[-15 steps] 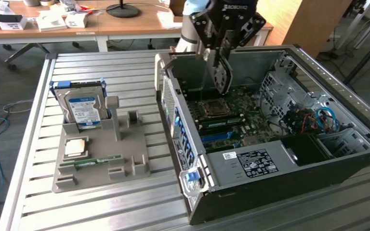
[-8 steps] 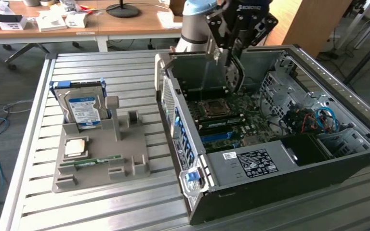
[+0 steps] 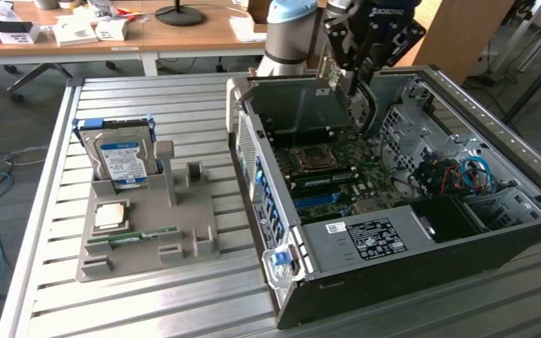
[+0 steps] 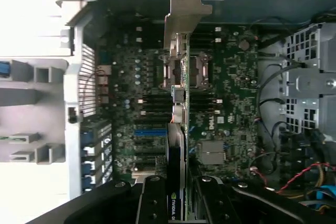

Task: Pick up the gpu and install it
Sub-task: 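Pick up the gpu and move the gpu toward the slot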

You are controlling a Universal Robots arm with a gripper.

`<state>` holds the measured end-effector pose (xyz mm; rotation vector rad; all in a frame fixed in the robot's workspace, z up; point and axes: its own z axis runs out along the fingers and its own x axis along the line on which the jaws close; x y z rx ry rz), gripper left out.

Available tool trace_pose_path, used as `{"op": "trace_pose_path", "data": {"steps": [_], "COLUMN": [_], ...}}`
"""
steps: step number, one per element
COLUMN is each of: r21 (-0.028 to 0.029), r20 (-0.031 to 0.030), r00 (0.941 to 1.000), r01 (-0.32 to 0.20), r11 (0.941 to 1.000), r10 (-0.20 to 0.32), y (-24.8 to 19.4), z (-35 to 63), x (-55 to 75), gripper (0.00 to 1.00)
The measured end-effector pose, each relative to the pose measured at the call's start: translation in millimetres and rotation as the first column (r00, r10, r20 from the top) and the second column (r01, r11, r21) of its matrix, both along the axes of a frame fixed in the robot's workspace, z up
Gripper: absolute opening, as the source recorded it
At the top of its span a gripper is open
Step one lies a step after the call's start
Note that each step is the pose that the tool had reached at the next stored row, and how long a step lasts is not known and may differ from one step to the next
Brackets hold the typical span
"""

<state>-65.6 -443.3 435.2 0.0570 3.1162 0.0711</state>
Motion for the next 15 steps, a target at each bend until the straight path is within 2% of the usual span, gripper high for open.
{"op": "trace_pose_path", "data": {"steps": [15], "r21": [0.0000], "r20": [0.0000], "r00": [1.0000], "r01": [0.000], "r11": [1.0000], "r10": [0.000], "y": [0.0], "z": [0.0], "x": [51.3], "gripper": [0.26]}}
